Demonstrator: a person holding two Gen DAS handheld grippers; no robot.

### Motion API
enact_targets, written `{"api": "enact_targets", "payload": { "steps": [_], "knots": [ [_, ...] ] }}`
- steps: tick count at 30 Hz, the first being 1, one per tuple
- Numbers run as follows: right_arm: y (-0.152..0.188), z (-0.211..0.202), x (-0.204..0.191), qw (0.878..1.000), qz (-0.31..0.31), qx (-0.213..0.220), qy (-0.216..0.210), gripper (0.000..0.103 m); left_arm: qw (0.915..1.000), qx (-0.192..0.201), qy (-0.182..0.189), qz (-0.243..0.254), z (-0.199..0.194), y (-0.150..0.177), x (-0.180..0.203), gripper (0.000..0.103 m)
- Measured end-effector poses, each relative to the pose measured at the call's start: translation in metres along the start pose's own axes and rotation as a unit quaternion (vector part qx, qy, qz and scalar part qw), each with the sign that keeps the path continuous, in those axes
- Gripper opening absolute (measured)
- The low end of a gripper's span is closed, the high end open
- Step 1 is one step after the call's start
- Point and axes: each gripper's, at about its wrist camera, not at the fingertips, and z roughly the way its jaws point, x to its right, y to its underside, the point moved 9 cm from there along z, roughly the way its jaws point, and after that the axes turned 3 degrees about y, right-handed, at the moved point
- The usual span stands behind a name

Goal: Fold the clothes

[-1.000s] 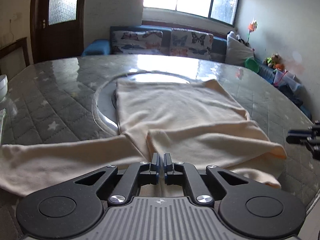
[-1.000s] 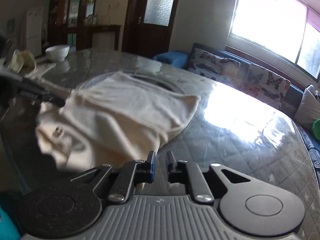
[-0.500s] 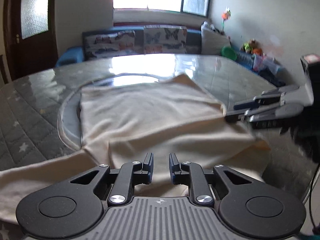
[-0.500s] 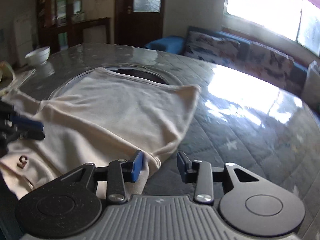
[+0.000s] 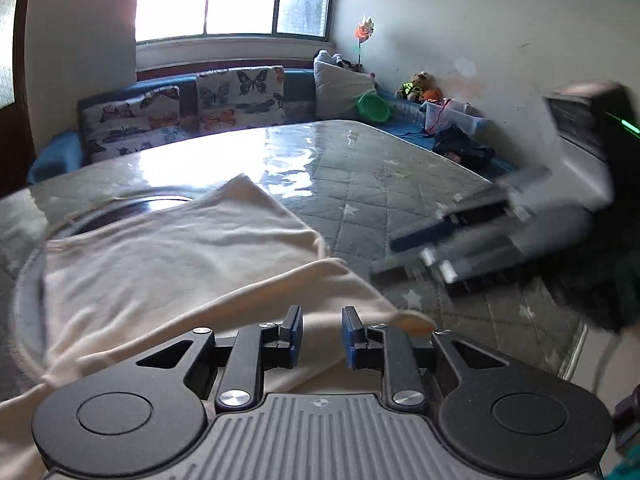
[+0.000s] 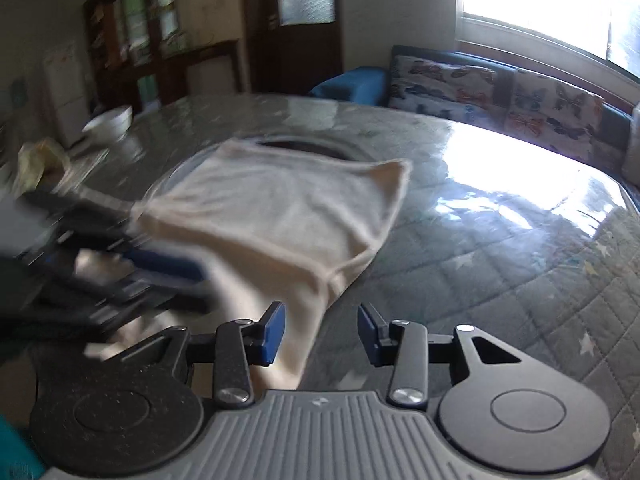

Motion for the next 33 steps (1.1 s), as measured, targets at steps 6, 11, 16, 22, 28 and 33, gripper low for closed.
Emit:
{"api": "enact_targets", "payload": {
  "steps": [6,11,16,22,28,33],
  "knots": [
    [0.028,-0.006,-0.029,0.997,-0.074,-0.016,0.003,0.04,0.9993,-0.037,-0.005,0.008,0.008,0.023,-0.004,0.024],
    [0.008,-0.014,-0.026,0.998,-0.067,0.01,0.003,0.04,0.9987,-0.027,-0.031,-0.03,-0.017,0.034,-0.025,0.025],
    [-0.003,-0.003,-0.029,0.998,-0.055,0.016,-0.008,0.04,0.9876,0.008,-0.132,-0.086,-0.058,0.042,-0.07,0.025],
    [0.002,0.004,-0.047,0.997,-0.069,0.012,-0.022,0.04,0.9723,0.009,-0.194,-0.13,-0.08,0.06,-0.108,0.03],
    [0.004,0.004,-0.048,0.997,-0.07,0.009,-0.019,0.041,0.9776,0.008,-0.183,-0.104,-0.065,0.056,-0.098,0.008],
    [0.005,0.004,-0.049,0.997,-0.072,0.01,-0.017,0.041,0.9775,0.031,-0.19,-0.088,-0.073,0.043,-0.097,0.002]
  ]
}}
